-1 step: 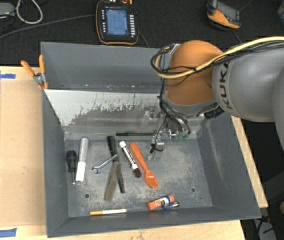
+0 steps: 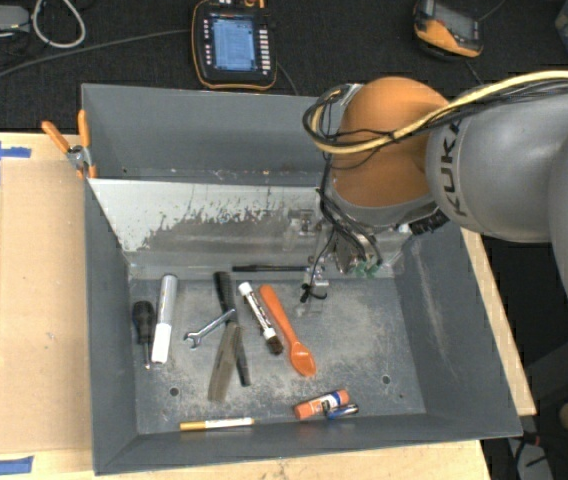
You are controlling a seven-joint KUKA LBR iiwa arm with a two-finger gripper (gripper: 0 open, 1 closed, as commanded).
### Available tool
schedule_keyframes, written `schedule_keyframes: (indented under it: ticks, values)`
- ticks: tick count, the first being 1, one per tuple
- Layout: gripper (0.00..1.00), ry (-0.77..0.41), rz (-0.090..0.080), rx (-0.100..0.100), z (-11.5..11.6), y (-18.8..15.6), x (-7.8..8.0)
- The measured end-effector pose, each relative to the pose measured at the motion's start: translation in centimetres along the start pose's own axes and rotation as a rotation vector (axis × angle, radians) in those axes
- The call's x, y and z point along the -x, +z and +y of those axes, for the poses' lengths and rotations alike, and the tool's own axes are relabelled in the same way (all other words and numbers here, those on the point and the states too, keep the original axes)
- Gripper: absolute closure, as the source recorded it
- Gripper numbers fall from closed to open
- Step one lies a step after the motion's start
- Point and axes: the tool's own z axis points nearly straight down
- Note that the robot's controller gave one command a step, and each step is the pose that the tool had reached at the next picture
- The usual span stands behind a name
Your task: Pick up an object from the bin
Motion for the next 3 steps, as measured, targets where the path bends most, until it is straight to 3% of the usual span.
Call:
schedule_keyframes:
  ticks: [1, 2, 3]
  values:
    - [0.0, -0.246, 0.006, 0.001, 8.5, 10.5, -2.1]
    - [0.0, -0.48, -0.006, -0.003, 9.6, 3.6, -5.8]
    - [0.0, -0.563, 0.013, 0.003, 10.8, 7.5, -4.3]
